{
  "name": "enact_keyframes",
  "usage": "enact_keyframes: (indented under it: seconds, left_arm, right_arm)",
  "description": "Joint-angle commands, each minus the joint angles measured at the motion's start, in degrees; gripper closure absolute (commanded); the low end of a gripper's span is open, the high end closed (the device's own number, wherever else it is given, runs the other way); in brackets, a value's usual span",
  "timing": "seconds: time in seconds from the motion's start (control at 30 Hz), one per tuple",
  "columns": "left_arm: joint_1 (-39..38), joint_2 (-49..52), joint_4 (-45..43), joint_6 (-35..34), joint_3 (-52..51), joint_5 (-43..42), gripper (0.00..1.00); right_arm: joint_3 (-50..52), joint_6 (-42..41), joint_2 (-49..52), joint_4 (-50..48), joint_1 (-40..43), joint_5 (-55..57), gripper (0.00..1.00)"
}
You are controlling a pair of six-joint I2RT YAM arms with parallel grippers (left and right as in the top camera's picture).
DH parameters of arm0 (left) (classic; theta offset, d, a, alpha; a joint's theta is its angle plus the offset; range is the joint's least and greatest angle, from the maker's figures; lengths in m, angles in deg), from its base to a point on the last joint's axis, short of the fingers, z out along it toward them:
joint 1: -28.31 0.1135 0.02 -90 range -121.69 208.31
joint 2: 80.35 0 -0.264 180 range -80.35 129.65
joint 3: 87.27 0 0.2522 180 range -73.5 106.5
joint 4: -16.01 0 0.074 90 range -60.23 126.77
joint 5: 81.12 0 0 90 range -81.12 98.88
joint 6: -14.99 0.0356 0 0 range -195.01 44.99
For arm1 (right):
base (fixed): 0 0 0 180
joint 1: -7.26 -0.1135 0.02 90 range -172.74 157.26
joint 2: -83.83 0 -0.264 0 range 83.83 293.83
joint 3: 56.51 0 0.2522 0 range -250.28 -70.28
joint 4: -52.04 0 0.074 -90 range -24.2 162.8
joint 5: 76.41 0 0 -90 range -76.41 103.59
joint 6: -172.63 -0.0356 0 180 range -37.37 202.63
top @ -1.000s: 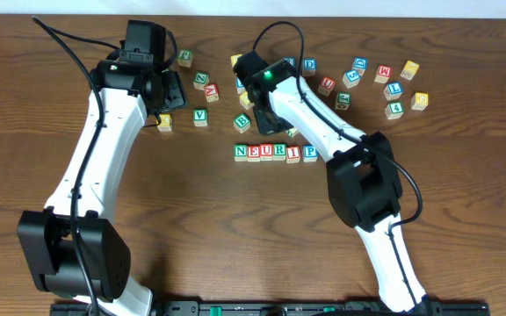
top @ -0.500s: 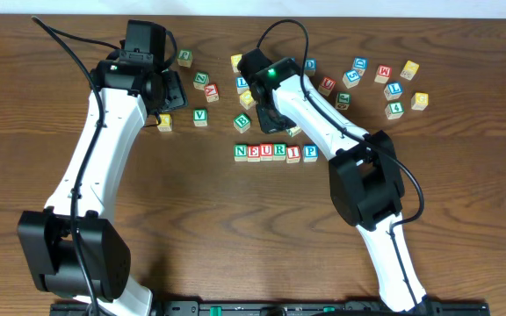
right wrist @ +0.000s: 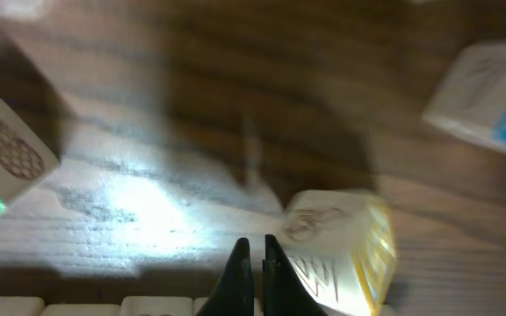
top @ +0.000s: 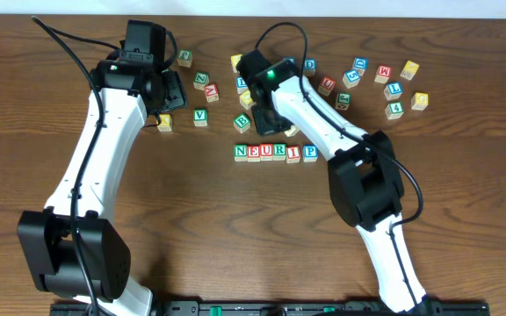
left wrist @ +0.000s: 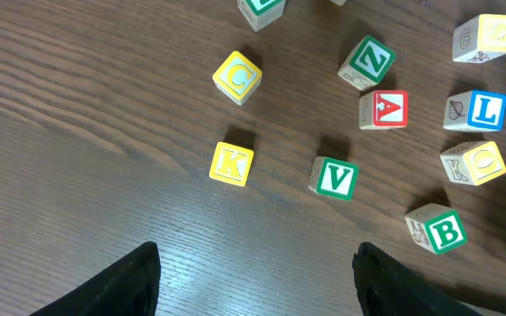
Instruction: Spell out NEURIPS
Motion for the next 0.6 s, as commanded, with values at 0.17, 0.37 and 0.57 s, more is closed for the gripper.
enact_keyframes:
  seconds: [0.17, 0.37, 0.57]
  left_arm:
    - [0.2, 0.7, 0.2, 0.8, 0.8, -0.1, 0.31]
    - [0.2, 0.7, 0.2, 0.8, 0.8, -0.1, 0.30]
    - [0.2, 0.7, 0.2, 0.8, 0.8, -0.1, 0.30]
  right_arm:
    - [1.4, -1.0, 1.5, -0.3, -1.4, -1.9, 0.99]
    - [0.3, -0.9, 1.3, -2.5, -1.0, -1.9, 0.99]
    - [-0.8, -0.9, 1.0, -1.1, 0.5, -1.9, 0.98]
